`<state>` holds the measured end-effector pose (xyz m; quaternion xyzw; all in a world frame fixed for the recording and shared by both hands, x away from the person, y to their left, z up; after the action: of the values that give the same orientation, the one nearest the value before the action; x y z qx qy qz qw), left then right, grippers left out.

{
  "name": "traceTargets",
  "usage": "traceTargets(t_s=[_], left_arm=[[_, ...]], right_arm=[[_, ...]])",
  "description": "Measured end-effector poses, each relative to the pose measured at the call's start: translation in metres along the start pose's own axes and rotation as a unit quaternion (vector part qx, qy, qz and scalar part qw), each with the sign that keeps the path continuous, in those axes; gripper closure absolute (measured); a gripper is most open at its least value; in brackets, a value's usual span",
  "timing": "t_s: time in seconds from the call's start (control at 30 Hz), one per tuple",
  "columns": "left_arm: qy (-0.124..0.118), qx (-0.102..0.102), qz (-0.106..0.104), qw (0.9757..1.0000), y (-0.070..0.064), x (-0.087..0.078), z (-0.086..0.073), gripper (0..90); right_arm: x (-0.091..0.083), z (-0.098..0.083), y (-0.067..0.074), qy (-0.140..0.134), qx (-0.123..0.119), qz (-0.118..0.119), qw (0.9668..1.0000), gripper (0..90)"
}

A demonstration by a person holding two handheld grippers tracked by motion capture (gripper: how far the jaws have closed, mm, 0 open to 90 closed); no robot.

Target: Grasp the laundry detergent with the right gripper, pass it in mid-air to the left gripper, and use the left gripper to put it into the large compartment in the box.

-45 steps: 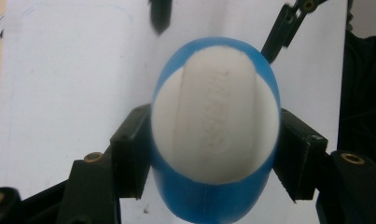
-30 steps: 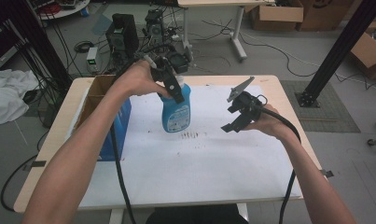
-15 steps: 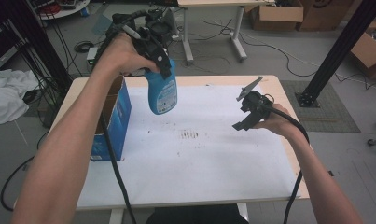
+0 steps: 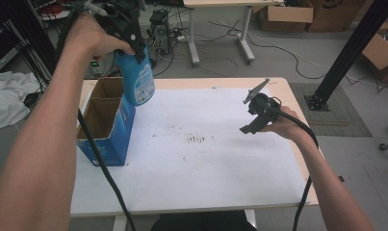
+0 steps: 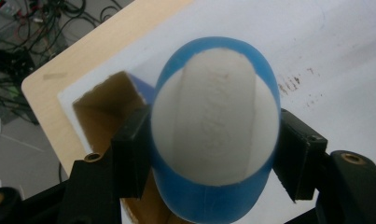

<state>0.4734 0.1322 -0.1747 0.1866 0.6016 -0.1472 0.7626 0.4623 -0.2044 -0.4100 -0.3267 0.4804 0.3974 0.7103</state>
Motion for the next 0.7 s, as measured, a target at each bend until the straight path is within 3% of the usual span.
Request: traceTargets(t_s=[0.27,0.5,0.7], left_arm=[[0.008,-0.06,0.006,0.9981,0.033,-0.006,-0.019,38.8],[0.032,-0.124,0.025,0.9915,0.058,-0.003,-0.044,38.8],[0.033,-0.17,0.017,0.9847,0.069,0.005,-0.062,38.8]], right_arm=[[-0.001,0.002,0.0,-0.004,-0.002,-0.003,1.0,15.1],[-0.001,0.001,-0.006,-0.002,0.005,-0.01,0.9999,15.2],[0.001,0.003,-0.005,0.001,0.001,-0.011,0.9999,15.2]])
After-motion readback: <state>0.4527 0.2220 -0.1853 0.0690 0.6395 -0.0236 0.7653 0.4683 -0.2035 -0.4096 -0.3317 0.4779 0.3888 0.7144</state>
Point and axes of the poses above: each handheld gripper's, and its own axes: x roughly forward along the jaws, z roughly out of its top, y roughly to its left, the point moved 10 cm from there along x, roughly forward along the jaws, and after that the axes turned 8 degrees about y, right-handed, at the moved point
